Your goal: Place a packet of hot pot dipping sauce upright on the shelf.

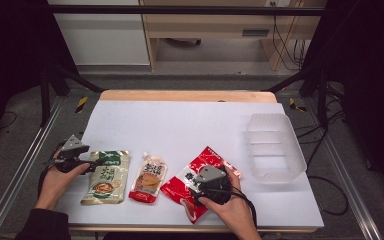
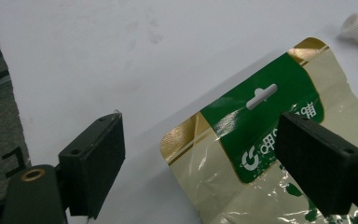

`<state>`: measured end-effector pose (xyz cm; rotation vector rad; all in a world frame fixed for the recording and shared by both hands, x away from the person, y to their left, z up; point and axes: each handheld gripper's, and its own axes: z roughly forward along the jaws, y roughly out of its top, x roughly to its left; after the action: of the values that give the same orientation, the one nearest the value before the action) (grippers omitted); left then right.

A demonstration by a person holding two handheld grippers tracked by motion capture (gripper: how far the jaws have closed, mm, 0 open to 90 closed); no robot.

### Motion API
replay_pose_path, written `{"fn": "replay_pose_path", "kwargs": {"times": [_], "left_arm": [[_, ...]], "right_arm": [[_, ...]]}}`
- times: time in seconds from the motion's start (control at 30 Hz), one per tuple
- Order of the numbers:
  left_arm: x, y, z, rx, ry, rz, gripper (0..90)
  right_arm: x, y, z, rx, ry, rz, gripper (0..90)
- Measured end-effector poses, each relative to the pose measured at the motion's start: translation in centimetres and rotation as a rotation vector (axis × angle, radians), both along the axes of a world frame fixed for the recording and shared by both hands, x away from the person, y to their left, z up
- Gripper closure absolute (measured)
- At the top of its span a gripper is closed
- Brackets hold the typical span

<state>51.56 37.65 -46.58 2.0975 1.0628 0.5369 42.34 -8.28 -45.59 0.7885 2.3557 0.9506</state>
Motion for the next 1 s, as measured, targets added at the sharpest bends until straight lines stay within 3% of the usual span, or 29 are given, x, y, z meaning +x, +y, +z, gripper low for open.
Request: {"fn": "replay_pose_path", "kwargs": {"times": [0.27,0.37,0.57,0.7,0.9,1.0], "left_arm": [[0.2,-0.2,-0.4,-0.009,0.048,-0.048,22.3],[0.1,-0.2,-0.4,-0.018,0.061,-0.067,29.9],[-0.3,0.1,0.0,-0.040,0.060,-0.075,34.2],[-1.4,0.7,0.7,-0.079,0.054,-0.093,39.5],[-2.7,0.7,1.0,-0.046,0.062,-0.140,43.0],[-3.0,0.7,0.6,-0.031,0.094,-0.167,43.9]], "right_arm": [[0.0,0.0,-0.1,0.005,0.005,-0.001,13.0],[0.0,0.1,-0.1,0.009,0.007,0.002,13.1],[0.0,-0.1,0.0,0.004,0.005,0.003,13.2],[0.1,-0.2,0.1,0.011,0.006,0.001,13.3],[0.1,-0.2,0.1,0.000,0.005,0.007,13.4],[0.0,-0.2,0.0,-0.006,0.008,0.012,13.5]]}}
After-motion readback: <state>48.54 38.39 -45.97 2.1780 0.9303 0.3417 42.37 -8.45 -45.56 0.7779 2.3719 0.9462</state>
